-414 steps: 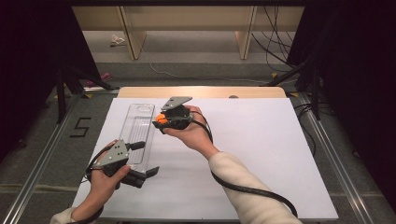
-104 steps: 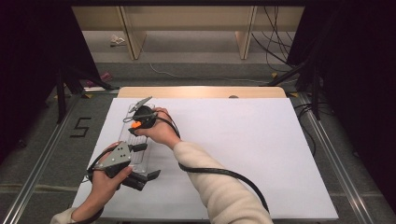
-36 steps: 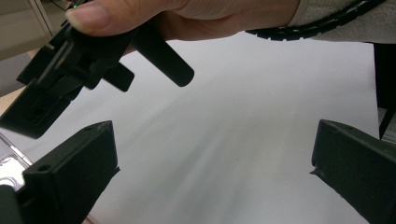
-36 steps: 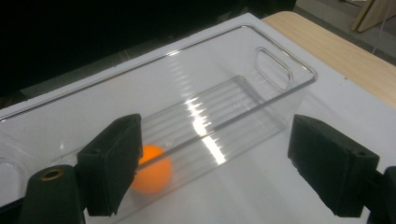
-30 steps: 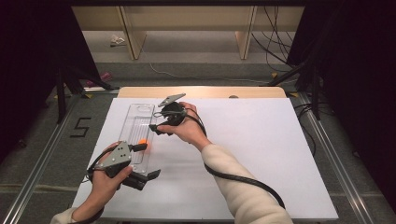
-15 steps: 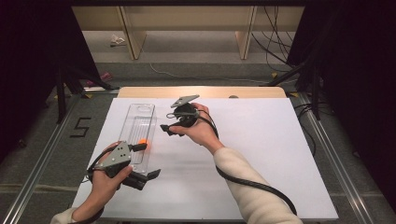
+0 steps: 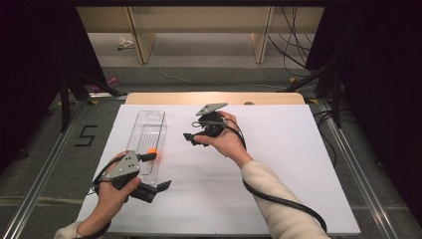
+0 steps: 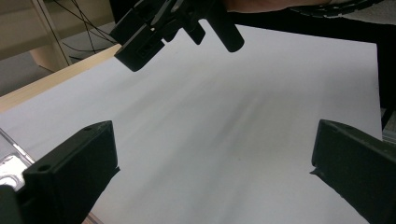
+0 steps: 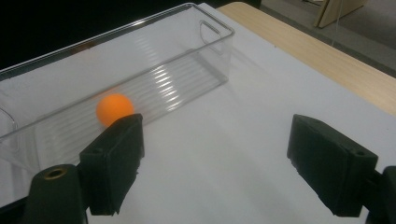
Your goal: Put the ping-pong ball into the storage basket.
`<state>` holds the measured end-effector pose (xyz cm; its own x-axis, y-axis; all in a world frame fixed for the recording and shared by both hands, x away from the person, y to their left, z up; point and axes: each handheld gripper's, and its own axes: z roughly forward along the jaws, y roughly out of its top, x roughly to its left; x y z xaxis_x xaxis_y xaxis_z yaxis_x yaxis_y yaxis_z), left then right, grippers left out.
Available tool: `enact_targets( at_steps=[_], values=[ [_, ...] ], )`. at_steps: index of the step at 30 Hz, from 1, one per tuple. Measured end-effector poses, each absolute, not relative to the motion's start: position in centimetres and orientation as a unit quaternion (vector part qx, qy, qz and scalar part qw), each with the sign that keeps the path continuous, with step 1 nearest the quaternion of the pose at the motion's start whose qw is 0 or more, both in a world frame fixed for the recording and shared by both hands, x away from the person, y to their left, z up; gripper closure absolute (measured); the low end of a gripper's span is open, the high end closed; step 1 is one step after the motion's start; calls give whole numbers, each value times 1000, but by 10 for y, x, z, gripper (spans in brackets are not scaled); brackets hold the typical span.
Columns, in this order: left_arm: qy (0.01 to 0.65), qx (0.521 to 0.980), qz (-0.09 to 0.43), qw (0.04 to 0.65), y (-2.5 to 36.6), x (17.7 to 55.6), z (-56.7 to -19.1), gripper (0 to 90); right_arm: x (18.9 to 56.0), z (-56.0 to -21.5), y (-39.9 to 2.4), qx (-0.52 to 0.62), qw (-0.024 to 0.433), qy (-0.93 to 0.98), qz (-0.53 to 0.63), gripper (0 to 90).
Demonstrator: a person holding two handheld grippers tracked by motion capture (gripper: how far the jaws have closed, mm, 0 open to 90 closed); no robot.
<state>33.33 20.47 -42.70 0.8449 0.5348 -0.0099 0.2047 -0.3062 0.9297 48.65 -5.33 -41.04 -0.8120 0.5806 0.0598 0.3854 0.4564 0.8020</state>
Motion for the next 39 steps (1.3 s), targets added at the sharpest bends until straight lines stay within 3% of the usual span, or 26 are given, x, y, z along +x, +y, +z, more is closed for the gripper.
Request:
enact_targets(
  at_steps=[39],
  values=[
    [236,794,153,539,205,334,-428,0,453,-423,-162,349,139,816,439,199]
  ],
)
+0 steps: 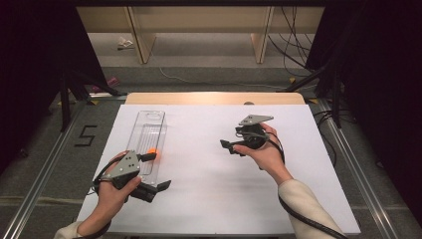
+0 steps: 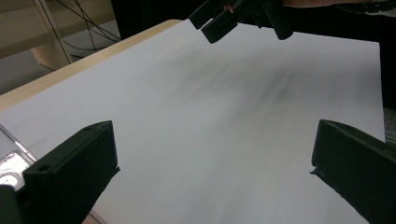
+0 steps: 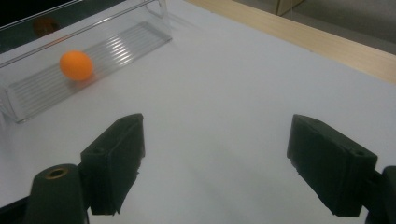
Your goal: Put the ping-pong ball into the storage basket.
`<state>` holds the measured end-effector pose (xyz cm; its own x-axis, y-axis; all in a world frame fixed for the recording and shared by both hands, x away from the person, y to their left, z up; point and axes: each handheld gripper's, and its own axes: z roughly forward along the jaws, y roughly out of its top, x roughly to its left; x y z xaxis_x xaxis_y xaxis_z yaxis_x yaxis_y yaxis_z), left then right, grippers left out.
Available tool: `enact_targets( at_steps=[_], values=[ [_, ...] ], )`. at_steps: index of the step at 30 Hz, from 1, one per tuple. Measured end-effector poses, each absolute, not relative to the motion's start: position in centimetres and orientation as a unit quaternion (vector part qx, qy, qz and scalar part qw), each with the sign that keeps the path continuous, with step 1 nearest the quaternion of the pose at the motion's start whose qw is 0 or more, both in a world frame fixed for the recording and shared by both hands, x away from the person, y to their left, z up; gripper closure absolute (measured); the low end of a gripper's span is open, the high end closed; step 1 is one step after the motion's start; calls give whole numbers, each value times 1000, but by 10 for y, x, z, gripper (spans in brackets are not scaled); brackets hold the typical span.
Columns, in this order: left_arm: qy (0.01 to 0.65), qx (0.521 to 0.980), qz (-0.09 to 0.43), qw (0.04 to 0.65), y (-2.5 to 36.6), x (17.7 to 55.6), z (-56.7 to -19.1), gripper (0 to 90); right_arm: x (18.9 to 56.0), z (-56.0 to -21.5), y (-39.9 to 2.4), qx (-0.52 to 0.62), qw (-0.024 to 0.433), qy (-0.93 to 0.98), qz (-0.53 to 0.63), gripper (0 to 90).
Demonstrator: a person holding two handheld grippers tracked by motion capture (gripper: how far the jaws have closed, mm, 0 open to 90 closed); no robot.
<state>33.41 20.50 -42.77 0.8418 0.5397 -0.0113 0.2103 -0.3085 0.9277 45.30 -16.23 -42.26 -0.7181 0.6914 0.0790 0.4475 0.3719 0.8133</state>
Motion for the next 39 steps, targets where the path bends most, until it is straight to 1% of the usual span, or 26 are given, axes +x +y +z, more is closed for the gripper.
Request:
enact_targets(
  at_steps=[39],
  values=[
    [237,793,155,539,206,334,-427,0,401,-430,-229,381,152,802,434,197]
  ],
)
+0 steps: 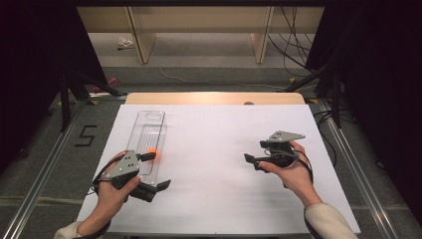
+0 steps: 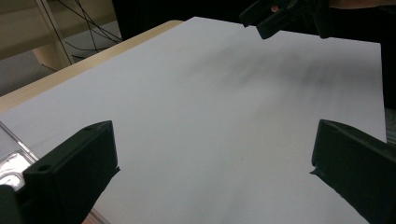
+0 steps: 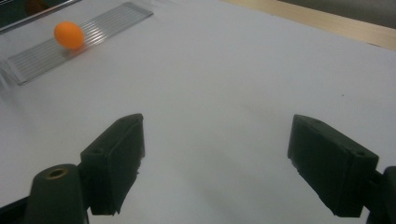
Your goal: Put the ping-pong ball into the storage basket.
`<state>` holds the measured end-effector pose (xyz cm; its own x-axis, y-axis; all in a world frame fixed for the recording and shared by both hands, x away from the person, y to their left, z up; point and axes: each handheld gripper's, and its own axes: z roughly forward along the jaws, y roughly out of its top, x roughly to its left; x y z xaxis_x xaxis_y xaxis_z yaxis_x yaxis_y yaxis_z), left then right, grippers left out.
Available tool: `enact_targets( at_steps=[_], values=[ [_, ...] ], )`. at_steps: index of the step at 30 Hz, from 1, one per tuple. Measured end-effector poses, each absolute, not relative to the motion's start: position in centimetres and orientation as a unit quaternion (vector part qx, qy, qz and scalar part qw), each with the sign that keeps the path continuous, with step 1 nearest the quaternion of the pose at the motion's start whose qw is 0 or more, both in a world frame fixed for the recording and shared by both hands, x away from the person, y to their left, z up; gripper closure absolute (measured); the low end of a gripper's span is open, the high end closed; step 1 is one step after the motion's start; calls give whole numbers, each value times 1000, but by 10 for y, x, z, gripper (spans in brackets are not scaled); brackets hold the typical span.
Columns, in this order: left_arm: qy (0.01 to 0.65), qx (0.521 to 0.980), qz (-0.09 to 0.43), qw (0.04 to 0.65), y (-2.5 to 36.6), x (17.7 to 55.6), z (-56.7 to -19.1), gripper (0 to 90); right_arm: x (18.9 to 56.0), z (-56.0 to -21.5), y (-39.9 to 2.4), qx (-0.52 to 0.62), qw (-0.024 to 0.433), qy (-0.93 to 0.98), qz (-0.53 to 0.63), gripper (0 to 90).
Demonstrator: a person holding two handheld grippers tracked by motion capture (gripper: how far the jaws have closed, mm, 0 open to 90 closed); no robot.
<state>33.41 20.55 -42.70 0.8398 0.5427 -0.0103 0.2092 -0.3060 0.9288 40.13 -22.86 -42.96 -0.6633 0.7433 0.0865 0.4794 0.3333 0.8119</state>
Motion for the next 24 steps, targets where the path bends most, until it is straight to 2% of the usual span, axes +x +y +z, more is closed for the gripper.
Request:
enact_targets(
  at_steps=[24],
  values=[
    [240,792,154,540,207,335,-427,0,376,-430,-247,379,157,797,443,202]
  ],
)
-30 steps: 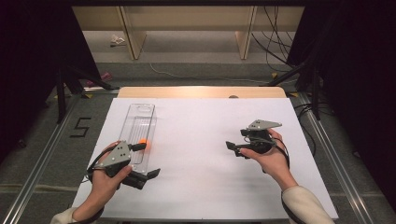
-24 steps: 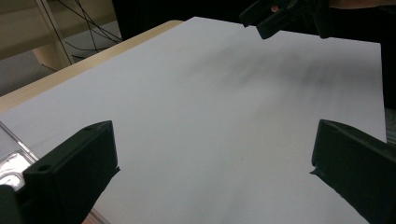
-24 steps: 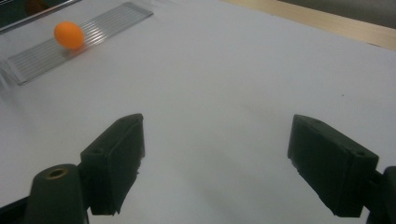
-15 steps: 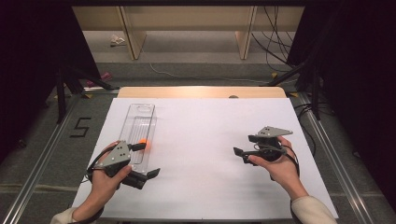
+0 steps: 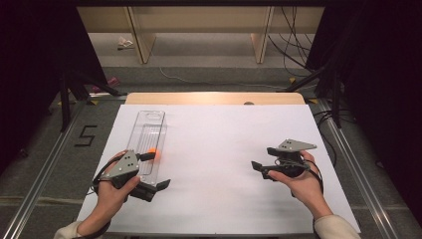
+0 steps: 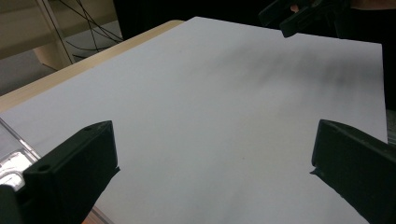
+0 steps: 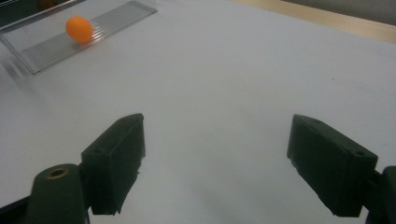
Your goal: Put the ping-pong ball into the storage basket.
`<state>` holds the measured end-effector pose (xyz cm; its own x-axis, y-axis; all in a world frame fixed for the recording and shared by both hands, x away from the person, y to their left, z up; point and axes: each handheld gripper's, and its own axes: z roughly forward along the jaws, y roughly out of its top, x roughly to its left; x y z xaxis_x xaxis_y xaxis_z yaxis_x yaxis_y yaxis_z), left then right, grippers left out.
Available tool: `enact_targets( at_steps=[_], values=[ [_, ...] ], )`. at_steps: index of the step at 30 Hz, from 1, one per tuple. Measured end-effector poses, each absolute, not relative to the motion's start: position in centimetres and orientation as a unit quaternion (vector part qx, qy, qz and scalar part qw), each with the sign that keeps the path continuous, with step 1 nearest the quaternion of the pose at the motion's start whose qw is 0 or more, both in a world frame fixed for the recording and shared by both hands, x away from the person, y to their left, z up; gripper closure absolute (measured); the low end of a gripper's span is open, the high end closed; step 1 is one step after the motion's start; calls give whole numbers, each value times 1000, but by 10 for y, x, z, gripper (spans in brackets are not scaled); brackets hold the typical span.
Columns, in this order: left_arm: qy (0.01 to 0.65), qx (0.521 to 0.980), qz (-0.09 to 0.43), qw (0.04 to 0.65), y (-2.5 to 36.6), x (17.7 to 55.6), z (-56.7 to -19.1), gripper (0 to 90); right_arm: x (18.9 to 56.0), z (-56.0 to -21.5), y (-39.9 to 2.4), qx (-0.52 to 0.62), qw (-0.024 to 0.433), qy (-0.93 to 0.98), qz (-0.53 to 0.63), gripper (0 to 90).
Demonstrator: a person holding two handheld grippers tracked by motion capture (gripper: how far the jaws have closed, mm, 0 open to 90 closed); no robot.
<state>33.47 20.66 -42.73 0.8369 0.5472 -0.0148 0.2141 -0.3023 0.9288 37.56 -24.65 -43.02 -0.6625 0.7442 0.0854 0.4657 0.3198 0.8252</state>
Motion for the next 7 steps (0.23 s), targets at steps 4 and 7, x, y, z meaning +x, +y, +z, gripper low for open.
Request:
enact_targets(
  at_steps=[4,7],
  values=[
    [240,792,154,540,207,335,-427,0,375,-430,-247,382,156,796,444,201],
    [240,792,154,540,206,335,-427,0,375,-431,-247,380,155,797,444,201]
  ],
)
